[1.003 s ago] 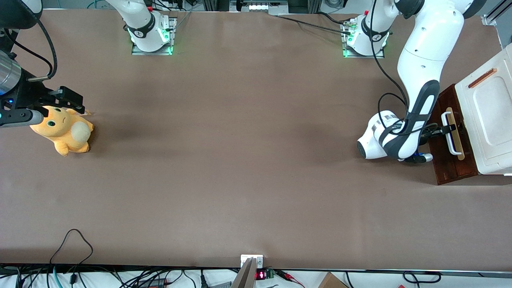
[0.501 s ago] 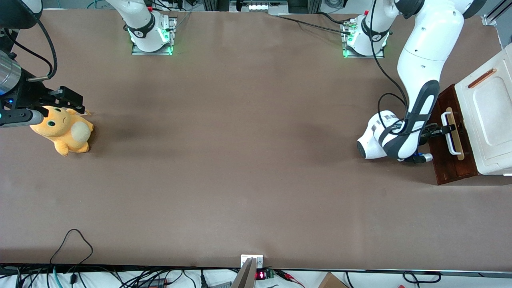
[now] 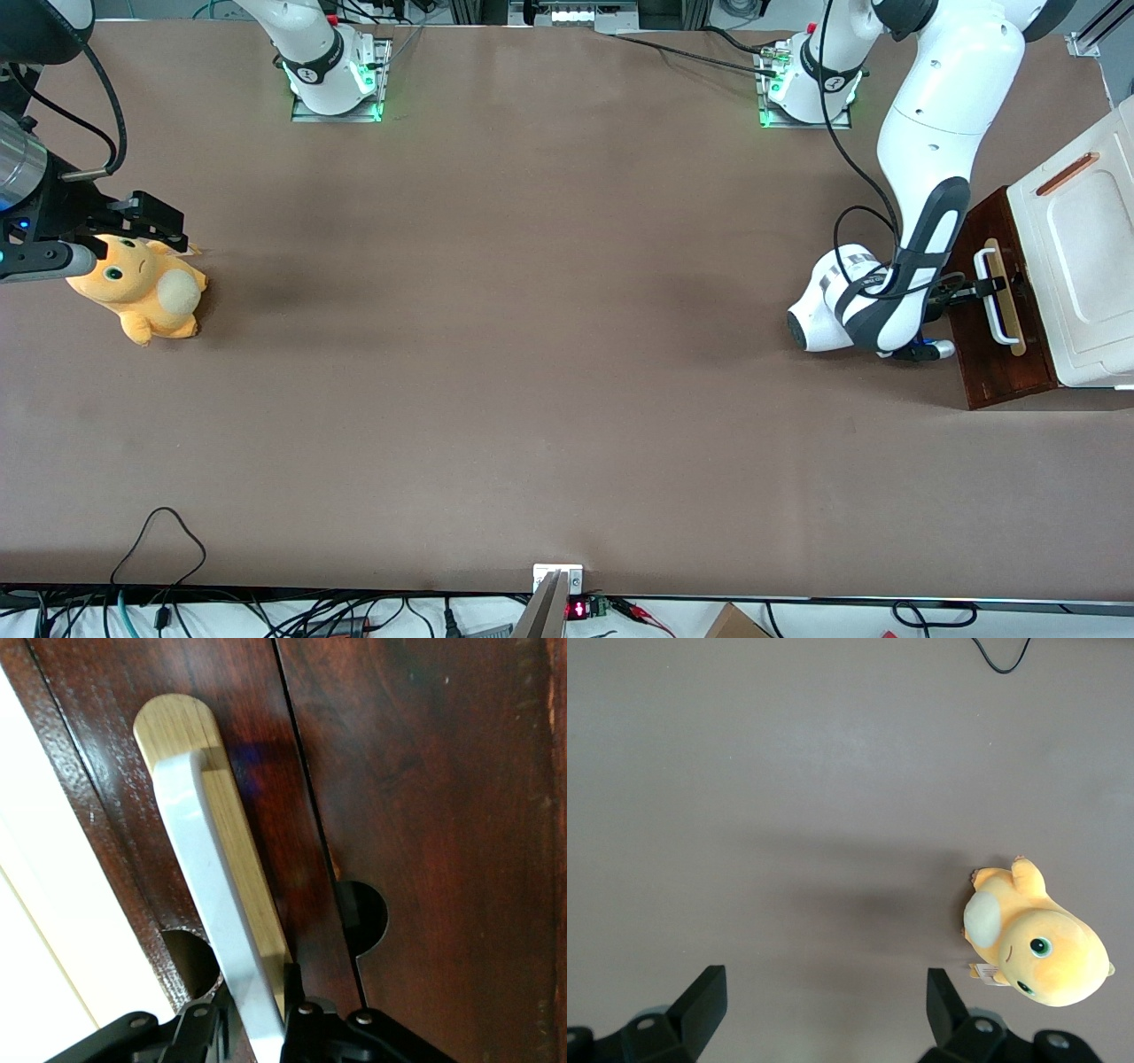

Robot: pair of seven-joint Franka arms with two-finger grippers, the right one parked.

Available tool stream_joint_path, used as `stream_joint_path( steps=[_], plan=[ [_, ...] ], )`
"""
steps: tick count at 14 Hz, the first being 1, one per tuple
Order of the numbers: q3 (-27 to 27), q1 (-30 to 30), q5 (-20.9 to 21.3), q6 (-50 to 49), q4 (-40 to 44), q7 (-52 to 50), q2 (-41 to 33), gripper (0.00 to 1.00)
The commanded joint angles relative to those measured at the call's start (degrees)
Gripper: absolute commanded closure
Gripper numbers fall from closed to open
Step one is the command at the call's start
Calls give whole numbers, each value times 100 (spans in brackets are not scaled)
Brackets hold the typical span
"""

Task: Open lower drawer with left arm only
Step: 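Pull the handle with the left gripper, sliding the drawer out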

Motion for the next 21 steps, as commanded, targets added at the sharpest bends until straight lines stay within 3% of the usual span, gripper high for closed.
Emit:
stream_joint_path(
  steps=[1,21],
  plan=[
    [-18,-119,89,-76,30,84,94,82],
    [-18,-480,-192,-111,30,5,103,82]
  ],
)
